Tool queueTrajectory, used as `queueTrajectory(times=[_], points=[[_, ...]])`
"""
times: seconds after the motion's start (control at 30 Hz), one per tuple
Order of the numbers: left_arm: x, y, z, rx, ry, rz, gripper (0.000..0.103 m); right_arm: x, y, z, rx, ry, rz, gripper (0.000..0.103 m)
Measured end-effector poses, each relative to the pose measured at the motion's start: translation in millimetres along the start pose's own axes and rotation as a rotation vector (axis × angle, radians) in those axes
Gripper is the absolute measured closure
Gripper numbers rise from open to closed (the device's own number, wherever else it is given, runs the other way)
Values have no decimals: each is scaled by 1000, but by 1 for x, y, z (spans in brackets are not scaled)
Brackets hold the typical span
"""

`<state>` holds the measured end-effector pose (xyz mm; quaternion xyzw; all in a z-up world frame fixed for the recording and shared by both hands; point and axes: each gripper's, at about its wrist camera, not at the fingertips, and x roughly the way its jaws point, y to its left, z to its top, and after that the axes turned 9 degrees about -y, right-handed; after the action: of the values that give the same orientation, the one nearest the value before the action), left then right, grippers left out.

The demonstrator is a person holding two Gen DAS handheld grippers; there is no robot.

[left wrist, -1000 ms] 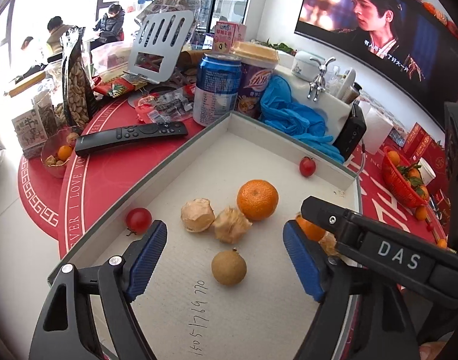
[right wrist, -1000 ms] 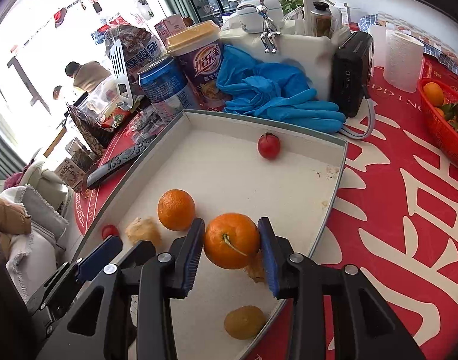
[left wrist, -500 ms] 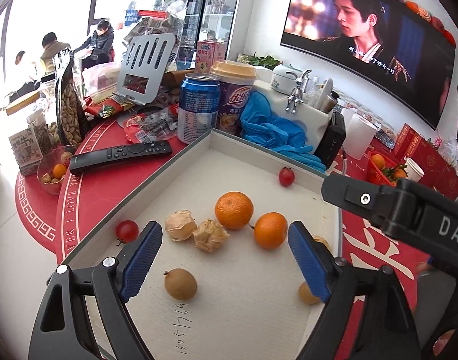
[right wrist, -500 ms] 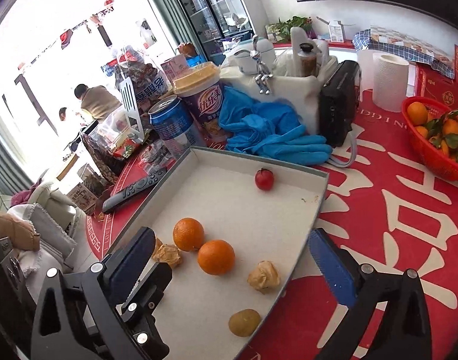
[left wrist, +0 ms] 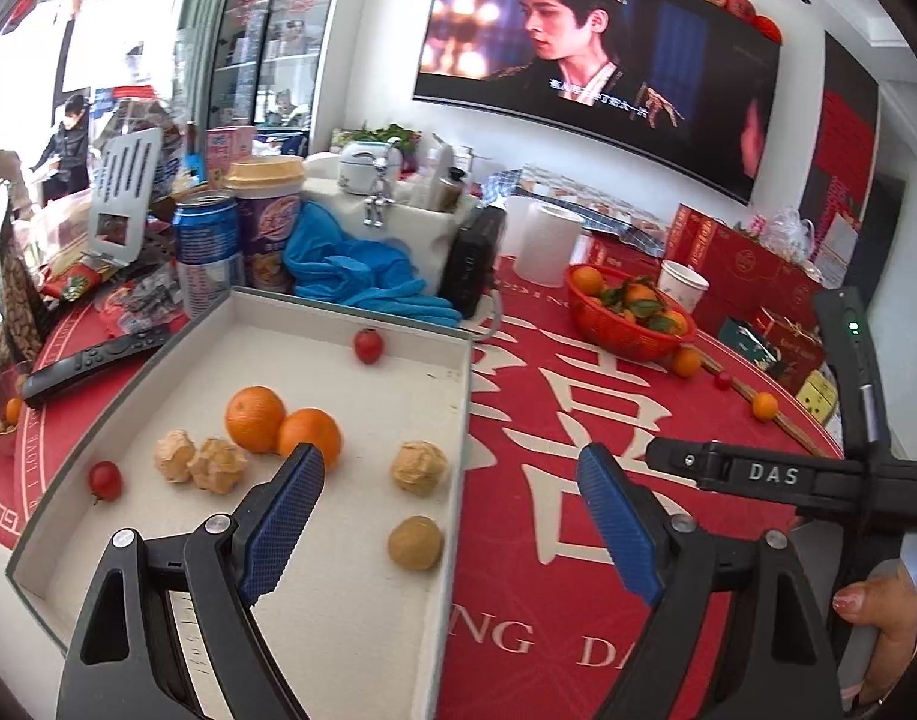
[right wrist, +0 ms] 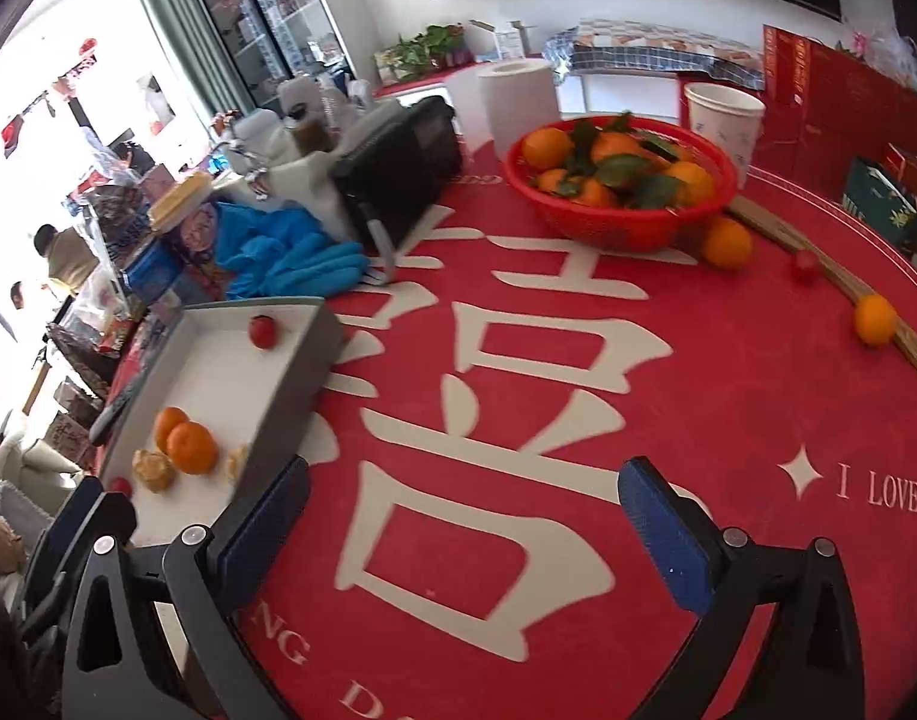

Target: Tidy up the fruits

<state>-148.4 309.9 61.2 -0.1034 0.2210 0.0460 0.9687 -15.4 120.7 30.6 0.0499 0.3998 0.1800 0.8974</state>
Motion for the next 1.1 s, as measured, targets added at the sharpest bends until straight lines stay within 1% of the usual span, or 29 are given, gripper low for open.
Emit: queueTrajectory(times=[0.1, 0.2, 0.27, 0.33, 0.4, 0.47, 0.53, 0.57, 0.63, 0.67, 0.8, 1.1], points=[[7, -30, -7, 60, 65, -66, 14, 0, -28, -10, 8, 27, -99, 0], [19, -63, -18, 116, 165, -111, 13, -2, -51, -18, -11, 40, -198, 0], [34, -82, -27, 127, 248, -119, 12, -5, -64, -24, -16, 36, -245, 0], [52, -98, -35, 141, 333, -109, 12, -8, -80, -27, 2, 40, -265, 0], [69, -112, -40, 157, 377, -97, 12, -12, -88, -28, 12, 22, -275, 0], [83, -121, -46, 187, 395, -59, 12, -16, -96, -29, 21, 15, -272, 0], [88, -126, -50, 245, 368, -14, 12, -18, -102, -31, 13, 14, -299, 0], [89, -126, -50, 248, 354, -20, 10, -18, -104, -33, 0, 17, -317, 0], [93, -121, -52, 224, 357, -21, 1, -19, -107, -35, -16, 10, -314, 0], [95, -120, -52, 224, 347, -17, 0, -20, -107, -36, -21, 5, -311, 0], [99, -118, -49, 232, 348, -28, 0, -21, -108, -40, -25, -21, -313, 0], [99, -118, -49, 232, 348, -28, 0, -22, -108, -40, -10, -28, -329, 0]])
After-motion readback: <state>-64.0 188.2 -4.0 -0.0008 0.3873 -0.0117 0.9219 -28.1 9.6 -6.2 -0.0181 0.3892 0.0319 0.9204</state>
